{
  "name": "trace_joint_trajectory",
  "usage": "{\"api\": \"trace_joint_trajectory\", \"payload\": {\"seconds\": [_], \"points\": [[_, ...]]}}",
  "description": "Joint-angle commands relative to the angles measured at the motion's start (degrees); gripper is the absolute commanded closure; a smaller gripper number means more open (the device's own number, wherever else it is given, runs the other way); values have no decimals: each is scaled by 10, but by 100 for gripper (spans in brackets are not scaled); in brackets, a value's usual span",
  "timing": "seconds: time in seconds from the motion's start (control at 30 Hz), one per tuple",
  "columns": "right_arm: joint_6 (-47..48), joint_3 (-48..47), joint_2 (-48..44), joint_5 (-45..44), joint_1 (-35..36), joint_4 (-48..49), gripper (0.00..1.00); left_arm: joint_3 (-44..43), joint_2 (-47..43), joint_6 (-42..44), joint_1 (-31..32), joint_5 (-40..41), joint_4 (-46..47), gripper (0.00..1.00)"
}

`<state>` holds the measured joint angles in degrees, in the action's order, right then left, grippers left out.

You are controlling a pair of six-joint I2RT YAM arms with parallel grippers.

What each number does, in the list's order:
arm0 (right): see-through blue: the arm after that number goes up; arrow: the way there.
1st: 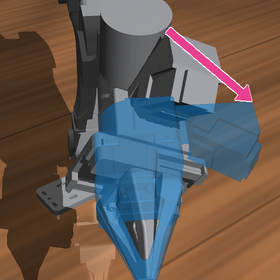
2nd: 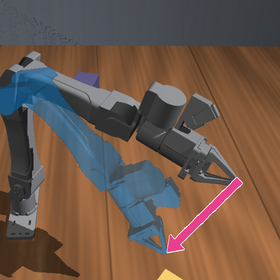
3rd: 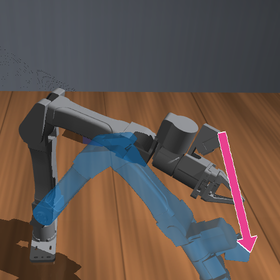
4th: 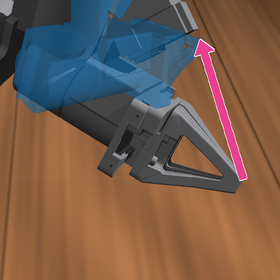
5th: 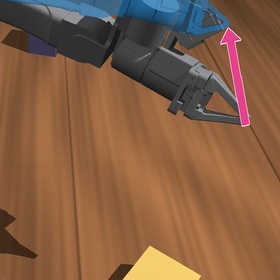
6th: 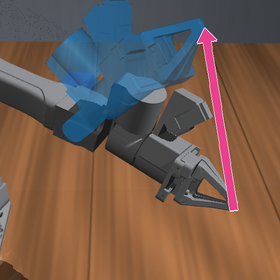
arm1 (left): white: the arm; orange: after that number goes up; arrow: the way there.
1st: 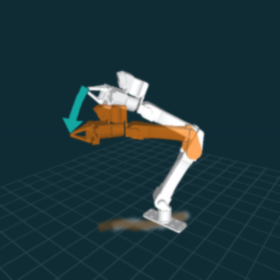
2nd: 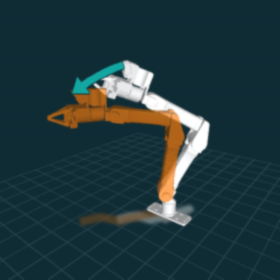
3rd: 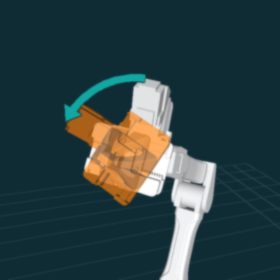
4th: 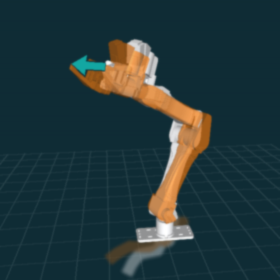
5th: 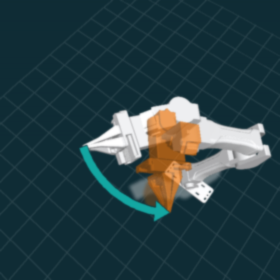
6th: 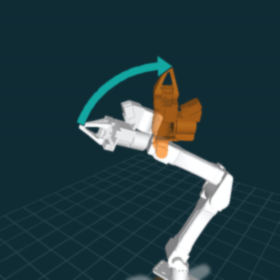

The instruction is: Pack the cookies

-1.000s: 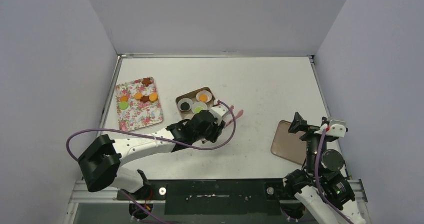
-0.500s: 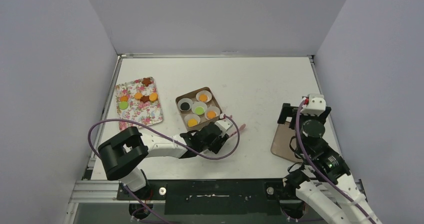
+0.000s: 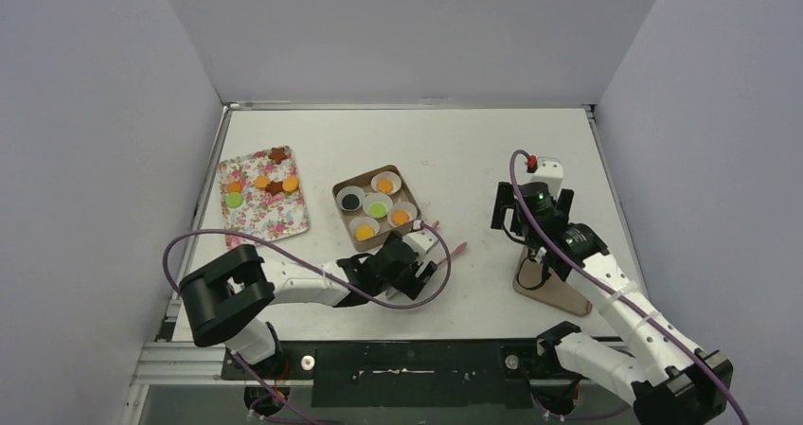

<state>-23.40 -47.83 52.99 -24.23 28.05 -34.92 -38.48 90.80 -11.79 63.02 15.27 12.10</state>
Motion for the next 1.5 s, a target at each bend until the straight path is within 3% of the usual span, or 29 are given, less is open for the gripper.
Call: {"api": "trace_joint_trajectory", "payload": {"seconds": [0.0,0.17,0.43,0.57,0.7,0.97,1.13,1.3,1.47], "points": [[-55,9,42,111,-85,7,0,2,-77,-24,0,24,9,22],[-70,54,82,234,-188,58,0,-1,-150,-58,-15,28,-28,10],[-84,80,162,245,-223,64,2,37,-233,-149,-62,25,-12,8],[-89,83,190,244,-223,64,14,70,-268,-165,-85,34,1,8],[-96,76,220,244,-218,52,33,98,-308,-177,-89,59,13,8],[-118,65,261,200,-189,25,62,123,-345,-177,-89,94,17,8],[-121,54,295,190,-164,29,74,132,-350,-183,-89,83,28,8],[-116,39,298,181,-154,31,100,133,-354,-188,-90,74,35,8],[-105,17,270,188,-140,31,100,128,-353,-198,-94,61,47,8]]}}
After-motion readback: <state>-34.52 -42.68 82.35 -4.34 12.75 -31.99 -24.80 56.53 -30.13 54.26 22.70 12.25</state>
